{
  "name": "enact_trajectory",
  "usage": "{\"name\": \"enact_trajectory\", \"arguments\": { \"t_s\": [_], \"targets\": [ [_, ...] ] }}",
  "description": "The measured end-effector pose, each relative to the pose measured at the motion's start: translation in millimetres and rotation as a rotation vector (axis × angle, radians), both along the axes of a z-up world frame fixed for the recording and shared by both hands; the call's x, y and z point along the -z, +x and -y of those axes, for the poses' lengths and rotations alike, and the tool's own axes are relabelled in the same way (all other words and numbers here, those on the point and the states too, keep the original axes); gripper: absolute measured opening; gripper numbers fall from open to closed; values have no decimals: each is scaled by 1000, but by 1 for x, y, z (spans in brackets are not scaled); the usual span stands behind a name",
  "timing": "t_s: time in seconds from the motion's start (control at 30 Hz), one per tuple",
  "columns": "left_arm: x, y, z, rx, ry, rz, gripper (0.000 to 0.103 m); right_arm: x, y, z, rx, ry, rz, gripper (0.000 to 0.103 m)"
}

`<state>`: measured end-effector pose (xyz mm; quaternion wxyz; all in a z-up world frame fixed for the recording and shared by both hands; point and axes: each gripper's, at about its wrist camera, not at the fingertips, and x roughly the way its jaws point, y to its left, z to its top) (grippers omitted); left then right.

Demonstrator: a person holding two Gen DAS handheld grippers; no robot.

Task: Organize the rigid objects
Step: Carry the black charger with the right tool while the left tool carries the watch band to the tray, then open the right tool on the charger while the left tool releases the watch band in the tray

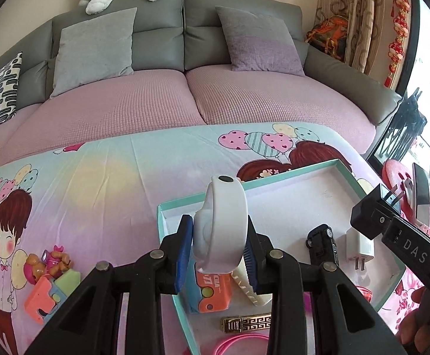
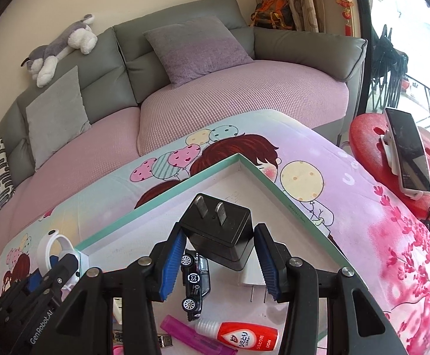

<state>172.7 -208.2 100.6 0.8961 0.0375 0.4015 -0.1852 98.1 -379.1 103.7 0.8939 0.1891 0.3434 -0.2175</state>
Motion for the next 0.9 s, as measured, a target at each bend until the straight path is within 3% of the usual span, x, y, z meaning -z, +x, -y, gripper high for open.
{"name": "enact_trajectory", "arguments": {
  "t_s": [0.4,0.9],
  "targets": [
    [17,18,27,8,33,-32,33,12,-2,20,28,23,-24,50],
    [30,14,36,23,45,-27,34,18,5,18,14,13,-50,51]
  ]
}}
